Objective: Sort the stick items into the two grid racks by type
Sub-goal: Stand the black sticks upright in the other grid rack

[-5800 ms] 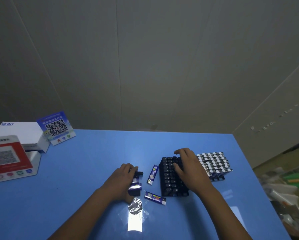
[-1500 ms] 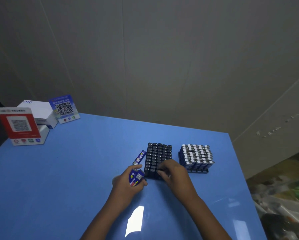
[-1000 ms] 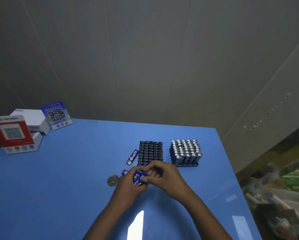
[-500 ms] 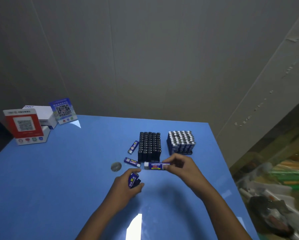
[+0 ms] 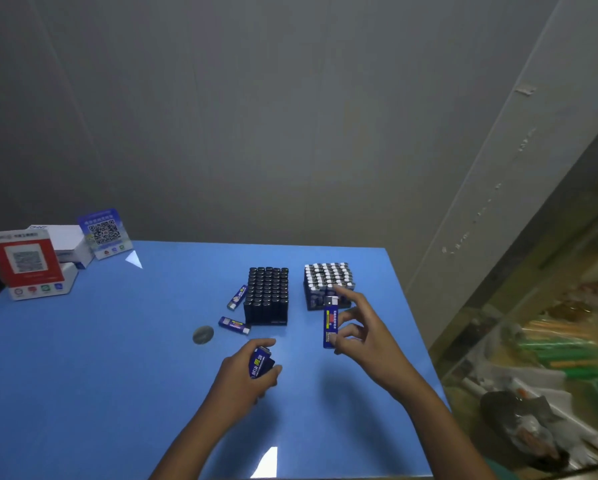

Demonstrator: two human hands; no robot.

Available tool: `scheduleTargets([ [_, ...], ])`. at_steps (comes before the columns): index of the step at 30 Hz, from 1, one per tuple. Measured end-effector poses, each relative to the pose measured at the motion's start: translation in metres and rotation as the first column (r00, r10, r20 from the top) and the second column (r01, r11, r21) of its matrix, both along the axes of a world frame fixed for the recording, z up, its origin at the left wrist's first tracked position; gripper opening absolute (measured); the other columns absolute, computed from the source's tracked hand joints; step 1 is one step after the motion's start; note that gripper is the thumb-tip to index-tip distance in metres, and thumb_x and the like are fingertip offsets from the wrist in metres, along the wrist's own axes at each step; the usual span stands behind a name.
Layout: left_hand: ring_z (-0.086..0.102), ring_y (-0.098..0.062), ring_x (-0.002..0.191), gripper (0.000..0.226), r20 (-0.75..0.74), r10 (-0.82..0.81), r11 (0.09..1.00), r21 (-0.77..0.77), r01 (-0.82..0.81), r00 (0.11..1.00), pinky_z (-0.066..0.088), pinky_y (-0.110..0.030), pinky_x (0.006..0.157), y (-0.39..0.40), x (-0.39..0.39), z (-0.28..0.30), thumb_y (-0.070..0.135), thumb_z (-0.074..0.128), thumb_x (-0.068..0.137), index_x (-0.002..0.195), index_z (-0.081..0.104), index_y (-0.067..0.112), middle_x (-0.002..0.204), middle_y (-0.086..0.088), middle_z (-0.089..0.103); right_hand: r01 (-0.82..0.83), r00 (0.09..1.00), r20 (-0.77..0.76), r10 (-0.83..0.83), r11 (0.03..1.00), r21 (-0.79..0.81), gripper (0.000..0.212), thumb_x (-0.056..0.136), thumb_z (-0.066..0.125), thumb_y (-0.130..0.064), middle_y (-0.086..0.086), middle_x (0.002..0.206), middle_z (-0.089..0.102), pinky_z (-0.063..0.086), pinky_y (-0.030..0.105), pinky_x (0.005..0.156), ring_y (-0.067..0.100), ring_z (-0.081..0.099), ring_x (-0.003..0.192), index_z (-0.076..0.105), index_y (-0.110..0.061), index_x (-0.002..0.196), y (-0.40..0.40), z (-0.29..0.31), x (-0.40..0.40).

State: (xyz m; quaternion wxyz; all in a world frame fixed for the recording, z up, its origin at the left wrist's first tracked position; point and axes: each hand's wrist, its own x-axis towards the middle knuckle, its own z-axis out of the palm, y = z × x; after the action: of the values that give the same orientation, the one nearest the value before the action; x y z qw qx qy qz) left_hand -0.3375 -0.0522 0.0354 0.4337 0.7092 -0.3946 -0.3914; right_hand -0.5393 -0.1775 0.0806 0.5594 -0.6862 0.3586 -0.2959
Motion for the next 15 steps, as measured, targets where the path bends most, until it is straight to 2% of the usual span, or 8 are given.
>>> scheduleTargets([
  [4,0.054,-0.01,0.053,0.034,-0.011,0.05,0.998,-0.027,-0.05,0.999,0.048,-0.024,0.049,-0.023,-0.03,0.004,0.019,0.074,0.085,0.113,0.061,0.034,0.076,-0.009,0.071,-0.039,0.998,-0.052,0.036,0.998,-0.05,0.06,0.085,0.069,0.003,0.007,0.099,0.06,0.06,0.033,0.073,0.025,0.069,0.076,0.056,-0.035,0.129,-0.024,0.002,-0.025],
  [9,0.053,-0.009,0.052,0.034,-0.023,0.092,0.995,-0.043,-0.093,0.996,0.047,-0.024,0.048,-0.052,-0.071,0.004,0.018,0.073,0.086,0.112,0.06,0.035,0.075,-0.007,0.071,0.025,0.995,-0.094,-0.032,0.997,-0.077,0.026,0.088,0.073,-0.008,0.008,0.083,0.069,0.059,0.031,0.063,0.026,0.067,0.077,0.062,-0.024,0.105,-0.063,-0.001,-0.059],
  [13,0.053,-0.009,0.051,0.034,-0.034,0.129,0.991,-0.033,-0.13,0.991,0.046,-0.023,0.047,-0.064,-0.091,0.001,0.017,0.073,0.086,0.112,0.061,0.034,0.075,-0.008,0.07,0.029,0.987,-0.153,-0.049,0.991,-0.132,0.021,0.085,0.074,-0.009,0.008,0.08,0.067,0.057,0.033,0.065,0.028,0.063,0.072,0.06,-0.021,0.095,-0.089,-0.005,-0.071],
  [15,0.052,-0.01,0.051,0.033,-0.034,0.147,0.989,-0.023,-0.148,0.988,0.046,-0.024,0.048,-0.067,-0.096,-0.001,0.017,0.073,0.086,0.112,0.061,0.034,0.074,-0.008,0.07,-0.007,0.982,-0.19,-0.022,0.989,-0.148,0.019,0.086,0.074,-0.012,0.009,0.079,0.064,0.053,0.032,0.066,0.022,0.057,0.065,0.061,-0.022,0.095,-0.097,-0.008,-0.071],
])
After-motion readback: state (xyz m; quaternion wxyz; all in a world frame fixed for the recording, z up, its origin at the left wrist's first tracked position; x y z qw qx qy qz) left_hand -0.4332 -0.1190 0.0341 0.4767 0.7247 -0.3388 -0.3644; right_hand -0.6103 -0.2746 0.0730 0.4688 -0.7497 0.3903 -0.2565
